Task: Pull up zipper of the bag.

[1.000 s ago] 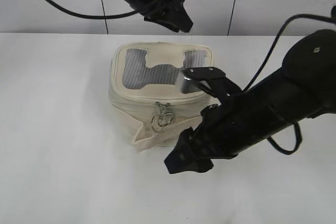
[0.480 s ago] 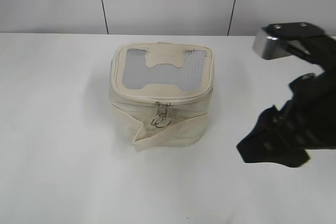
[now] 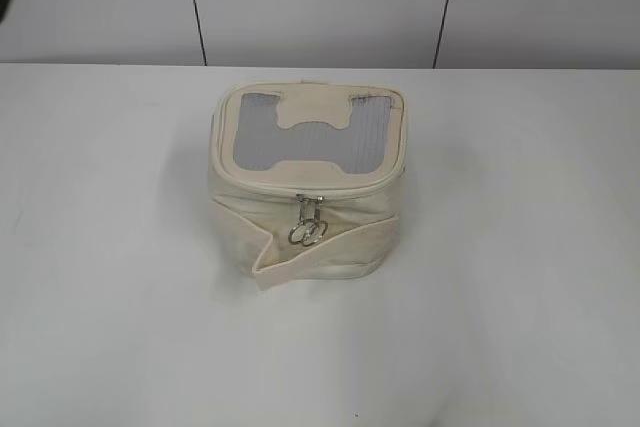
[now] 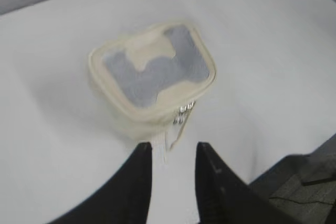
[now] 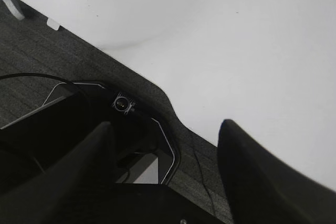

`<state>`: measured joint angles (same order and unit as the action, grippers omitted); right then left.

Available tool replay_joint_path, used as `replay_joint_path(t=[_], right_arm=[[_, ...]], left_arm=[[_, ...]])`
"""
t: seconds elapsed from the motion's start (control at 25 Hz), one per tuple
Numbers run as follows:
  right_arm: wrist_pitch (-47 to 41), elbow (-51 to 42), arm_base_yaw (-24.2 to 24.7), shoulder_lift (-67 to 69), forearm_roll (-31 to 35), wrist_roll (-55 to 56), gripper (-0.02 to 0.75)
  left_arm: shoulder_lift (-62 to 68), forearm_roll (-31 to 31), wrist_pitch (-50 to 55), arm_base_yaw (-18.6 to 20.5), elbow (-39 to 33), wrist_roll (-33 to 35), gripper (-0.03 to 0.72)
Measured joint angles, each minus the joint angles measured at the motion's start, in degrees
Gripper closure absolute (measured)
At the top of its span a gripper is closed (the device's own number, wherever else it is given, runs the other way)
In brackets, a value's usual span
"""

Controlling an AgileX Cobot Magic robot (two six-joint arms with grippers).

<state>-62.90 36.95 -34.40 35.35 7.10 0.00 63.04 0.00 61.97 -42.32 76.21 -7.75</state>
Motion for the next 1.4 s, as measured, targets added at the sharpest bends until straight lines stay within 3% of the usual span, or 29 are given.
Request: replay_joint_path(t=[0.2, 0.48, 0.6, 0.88, 1.4], right_arm=[[-3.8, -3.7, 0.0, -13.9, -3.2, 0.7, 0.252], [-3.9, -5.7, 0.0, -26.2, -4.4, 0.7, 0.251], [-3.7, -5.9, 0.0, -29.2, -5.3, 0.7, 0.251], [-1.3, -6.6, 0.0, -33.2, -7.1, 0.8, 0.251], [2.6, -8.3, 0.0, -33.4, -7.1, 0.7, 0.251]], left_arm=[[-24.7, 3.1, 0.0, -1.1, -23.4, -8.3, 0.457], [-55.1, 5.0, 1.2, -1.1, -42.0, -9.8, 0.458], [-62.7, 5.3, 1.0, -1.1, -44.4, -8.7, 0.459], [-61.6, 4.2, -1.3, -1.1, -45.4, -1.4, 0.459], [-61.7, 3.7, -1.4, -1.1, -45.4, -0.2, 0.459]])
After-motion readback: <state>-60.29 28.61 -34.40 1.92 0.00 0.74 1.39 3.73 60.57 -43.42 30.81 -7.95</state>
